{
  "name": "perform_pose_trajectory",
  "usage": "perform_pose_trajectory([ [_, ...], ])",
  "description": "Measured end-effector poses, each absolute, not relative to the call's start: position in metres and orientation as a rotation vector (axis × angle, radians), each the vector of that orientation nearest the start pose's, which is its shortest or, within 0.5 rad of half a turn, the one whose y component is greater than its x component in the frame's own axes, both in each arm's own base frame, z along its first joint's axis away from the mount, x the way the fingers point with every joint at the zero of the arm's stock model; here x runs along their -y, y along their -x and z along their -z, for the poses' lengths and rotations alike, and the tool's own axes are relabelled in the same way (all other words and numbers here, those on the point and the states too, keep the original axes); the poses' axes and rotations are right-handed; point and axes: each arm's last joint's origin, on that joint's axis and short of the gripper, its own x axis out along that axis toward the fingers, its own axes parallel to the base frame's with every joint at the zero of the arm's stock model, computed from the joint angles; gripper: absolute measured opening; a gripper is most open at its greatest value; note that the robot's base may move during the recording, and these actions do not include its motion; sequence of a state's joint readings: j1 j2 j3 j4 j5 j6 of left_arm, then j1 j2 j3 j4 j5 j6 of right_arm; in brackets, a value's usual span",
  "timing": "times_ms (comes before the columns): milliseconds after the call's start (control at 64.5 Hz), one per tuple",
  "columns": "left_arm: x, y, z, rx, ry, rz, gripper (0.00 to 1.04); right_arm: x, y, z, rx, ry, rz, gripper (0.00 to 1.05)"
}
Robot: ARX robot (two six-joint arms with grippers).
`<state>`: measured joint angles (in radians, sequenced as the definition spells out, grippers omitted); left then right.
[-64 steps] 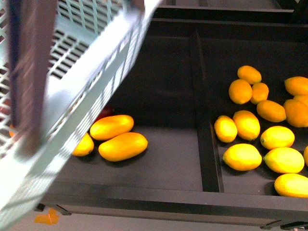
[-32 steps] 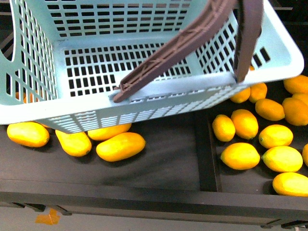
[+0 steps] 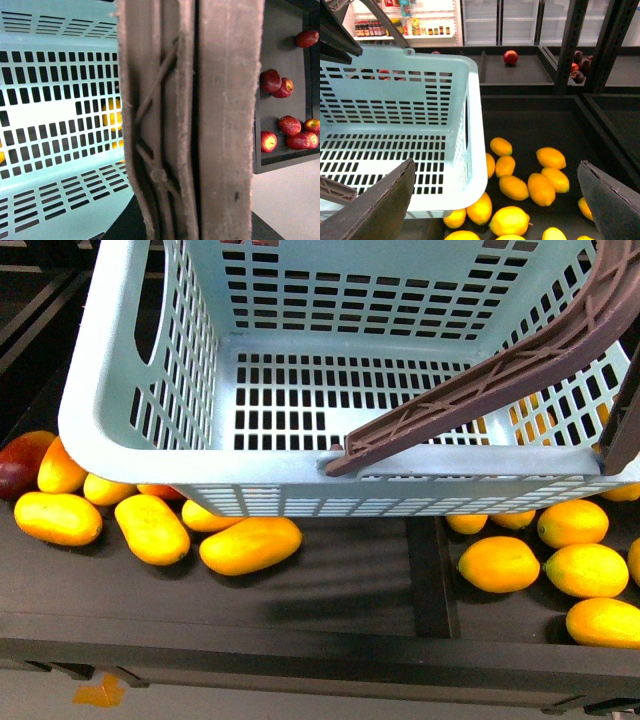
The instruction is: Pick lemon and mango into basket
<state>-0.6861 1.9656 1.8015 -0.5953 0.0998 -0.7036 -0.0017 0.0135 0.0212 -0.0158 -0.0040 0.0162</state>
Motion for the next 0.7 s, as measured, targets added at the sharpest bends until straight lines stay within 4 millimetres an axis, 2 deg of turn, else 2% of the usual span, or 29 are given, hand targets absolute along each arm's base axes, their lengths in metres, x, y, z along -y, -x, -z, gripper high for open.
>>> perform_pose_trajectory([
  [47,0.283,-0.341,-0.3,-0.961,0.411,0.446,0.16,0.001,-0.098,-0.168,-0.148,-0.088,-0.015,0.96],
  [93,0.282,-0.342,-0.3,-0.958,0.412,0.439,0.16,0.008,-0.103,-0.17,-0.405,-0.251,0.041,0.96],
  [155,0.282,-0.342,-0.3,-0.955,0.409,0.435,0.16,0.018,-0.114,-0.174,-0.469,-0.337,0.108,0.96],
  [264,0.28,-0.343,-0.3,-0.953,0.409,0.427,0.16,0.043,-0.139,-0.187,-0.424,-0.369,0.188,0.96],
  [357,0.28,-0.343,-0.3,-0.953,0.409,0.428,0.16,0.07,-0.17,-0.194,-0.396,-0.295,0.245,0.96],
  [434,0.28,-0.343,-0.3,-0.956,0.412,0.432,0.16,0.087,-0.201,-0.188,-0.427,-0.189,0.226,0.96],
  [574,0.281,-0.343,-0.3,-0.958,0.413,0.436,0.16,0.108,-0.263,-0.154,-0.561,0.062,0.118,0.96],
  [698,0.28,-0.343,-0.3,-0.957,0.412,0.435,0.16,0.109,-0.302,-0.124,-0.676,0.278,-0.033,0.96],
])
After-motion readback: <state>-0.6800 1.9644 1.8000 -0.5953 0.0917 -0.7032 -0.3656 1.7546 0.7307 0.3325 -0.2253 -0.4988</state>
